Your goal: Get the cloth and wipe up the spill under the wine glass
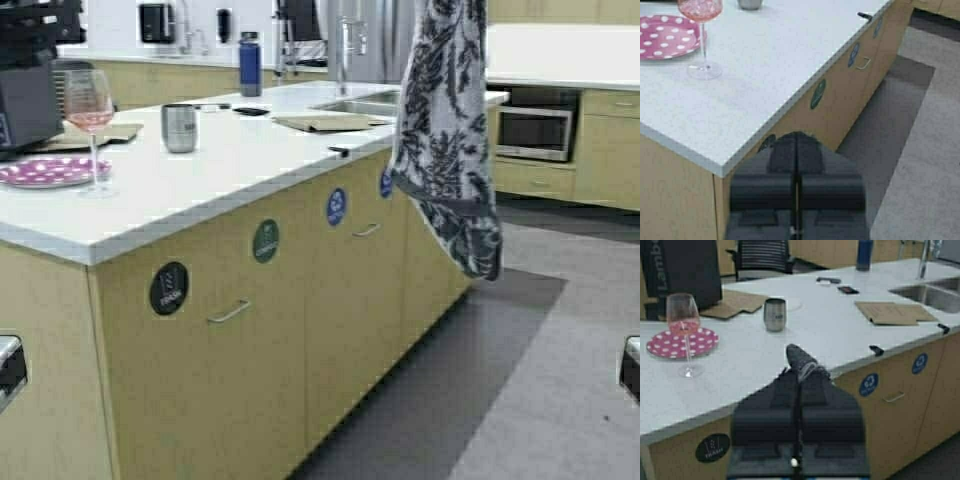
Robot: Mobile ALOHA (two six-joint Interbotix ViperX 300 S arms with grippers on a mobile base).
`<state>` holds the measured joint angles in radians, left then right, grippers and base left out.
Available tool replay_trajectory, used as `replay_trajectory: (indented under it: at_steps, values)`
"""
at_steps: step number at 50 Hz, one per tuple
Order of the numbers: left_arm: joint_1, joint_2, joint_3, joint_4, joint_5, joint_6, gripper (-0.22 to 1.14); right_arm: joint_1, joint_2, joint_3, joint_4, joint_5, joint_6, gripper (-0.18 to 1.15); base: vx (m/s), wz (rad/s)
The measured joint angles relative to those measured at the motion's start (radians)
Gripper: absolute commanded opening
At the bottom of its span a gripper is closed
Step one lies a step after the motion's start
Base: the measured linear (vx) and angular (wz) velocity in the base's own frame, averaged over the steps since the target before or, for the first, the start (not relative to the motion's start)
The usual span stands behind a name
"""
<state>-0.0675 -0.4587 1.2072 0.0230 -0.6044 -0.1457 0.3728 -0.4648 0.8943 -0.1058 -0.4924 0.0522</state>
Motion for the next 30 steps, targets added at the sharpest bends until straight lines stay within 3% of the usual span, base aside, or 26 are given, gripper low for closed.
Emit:
replay_trajectory:
  at_steps: [30]
  values:
    - [-0.124, 0.341, -0.083, -0.003, -0.213, 0.002, 0.03, 0.003, 0.0, 0.003, -0.002, -0.012, 0.0, 0.06, 0.19, 0.26]
